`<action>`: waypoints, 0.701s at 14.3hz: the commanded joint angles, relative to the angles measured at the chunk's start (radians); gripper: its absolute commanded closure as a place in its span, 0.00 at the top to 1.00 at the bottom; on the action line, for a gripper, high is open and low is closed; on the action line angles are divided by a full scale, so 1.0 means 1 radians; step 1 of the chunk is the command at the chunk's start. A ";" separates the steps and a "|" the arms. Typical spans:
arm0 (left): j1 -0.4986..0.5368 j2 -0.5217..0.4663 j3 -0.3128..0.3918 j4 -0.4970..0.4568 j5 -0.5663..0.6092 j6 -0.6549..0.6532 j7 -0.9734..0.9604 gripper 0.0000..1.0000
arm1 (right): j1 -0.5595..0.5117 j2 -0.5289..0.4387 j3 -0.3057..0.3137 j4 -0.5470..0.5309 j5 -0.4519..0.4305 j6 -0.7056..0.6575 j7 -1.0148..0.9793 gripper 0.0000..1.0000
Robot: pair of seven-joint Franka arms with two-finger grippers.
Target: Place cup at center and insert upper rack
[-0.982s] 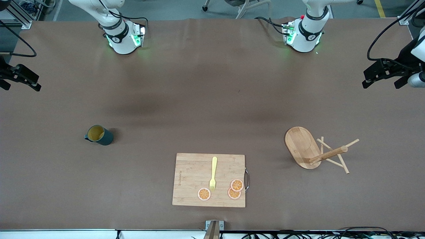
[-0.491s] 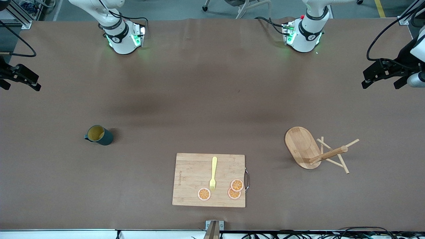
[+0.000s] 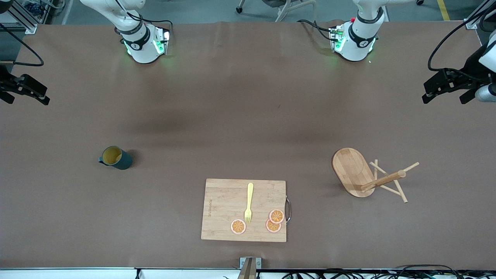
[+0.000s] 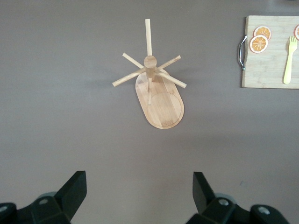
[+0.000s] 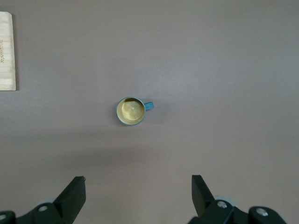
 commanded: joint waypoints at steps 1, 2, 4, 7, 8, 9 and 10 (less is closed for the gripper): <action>0.001 -0.003 -0.003 0.006 0.011 0.004 -0.004 1.00 | 0.001 -0.004 -0.002 -0.009 0.016 0.007 -0.005 1.00; 0.001 -0.003 -0.003 0.006 0.013 0.004 -0.004 1.00 | 0.003 -0.001 -0.002 -0.009 0.016 0.009 -0.005 1.00; 0.001 -0.003 -0.003 0.006 0.011 0.004 -0.004 1.00 | 0.003 -0.002 -0.002 -0.009 0.016 0.009 -0.005 1.00; -0.001 -0.003 -0.003 0.006 0.011 0.004 -0.004 1.00 | 0.004 0.001 -0.002 -0.011 0.016 0.009 -0.005 1.00; -0.001 -0.003 -0.003 0.006 0.011 0.004 -0.004 1.00 | 0.004 0.007 -0.002 -0.011 0.016 0.013 -0.005 1.00; -0.001 -0.003 -0.003 0.006 0.011 0.004 -0.004 1.00 | 0.007 0.022 0.000 -0.011 0.016 0.022 -0.004 1.00; -0.001 -0.003 -0.003 0.006 0.011 0.004 -0.004 1.00 | 0.014 0.034 0.000 -0.011 0.016 0.038 -0.005 1.00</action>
